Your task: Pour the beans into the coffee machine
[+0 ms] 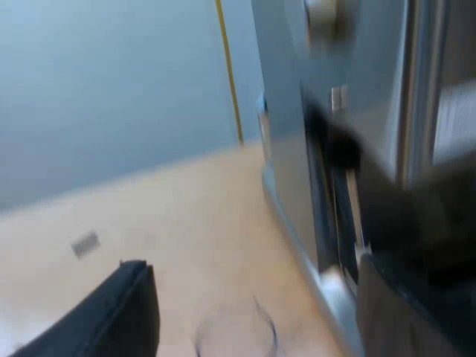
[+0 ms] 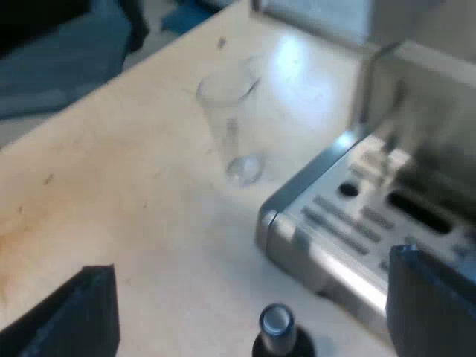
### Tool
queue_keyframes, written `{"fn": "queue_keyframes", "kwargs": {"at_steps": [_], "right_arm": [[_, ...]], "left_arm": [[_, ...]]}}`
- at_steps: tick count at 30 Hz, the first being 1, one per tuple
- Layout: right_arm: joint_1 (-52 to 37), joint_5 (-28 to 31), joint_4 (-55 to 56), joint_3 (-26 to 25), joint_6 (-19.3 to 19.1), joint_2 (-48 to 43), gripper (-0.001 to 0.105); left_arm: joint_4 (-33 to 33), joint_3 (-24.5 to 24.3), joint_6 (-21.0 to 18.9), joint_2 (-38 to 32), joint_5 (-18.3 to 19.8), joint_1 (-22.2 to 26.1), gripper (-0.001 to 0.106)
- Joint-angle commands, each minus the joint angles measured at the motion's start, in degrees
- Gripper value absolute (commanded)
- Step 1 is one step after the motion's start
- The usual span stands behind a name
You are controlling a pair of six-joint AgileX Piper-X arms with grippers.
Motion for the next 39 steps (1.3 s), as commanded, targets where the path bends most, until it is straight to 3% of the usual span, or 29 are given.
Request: {"fn": "queue_keyframes", "kwargs": {"at_steps": [1, 13, 18, 23, 27, 34, 39], "right_arm": [[-1.59, 0.25, 0.99, -0.6, -0.7, -3.06, 0.079], [-21.66, -2.67, 8.76, -0.6, -0.6, -14.64, 0.079], [-30.89, -2.69, 14.41, -0.6, -3.95, -19.18, 0.079], [-39.15, -2.69, 17.82, -0.6, -4.98, -23.42, 0.079], [-45.42, -2.69, 19.32, -0.28, -5.76, -27.16, 0.079], [-50.19, -2.33, 19.29, -0.19, -7.75, -33.33, 0.079], [-50.18, -2.33, 20.27, -0.19, -7.98, -38.79, 0.079]], "left_arm": [[1.43, -2.94, -0.53, -0.49, 0.2, -0.3, 0.059], [1.99, -8.37, -0.53, -2.29, 0.2, -0.3, 0.059], [1.99, -8.35, -0.77, -3.66, 0.2, -0.3, 0.059], [1.99, -8.35, -7.71, -3.78, 0.2, -0.3, 0.059], [1.99, -8.35, -8.66, -4.66, 0.2, -0.3, 0.059], [3.44, -8.35, -8.66, -10.3, 0.2, -0.3, 0.059], [11.46, -8.35, -6.43, -16.22, 0.2, -0.3, 0.059]]}}
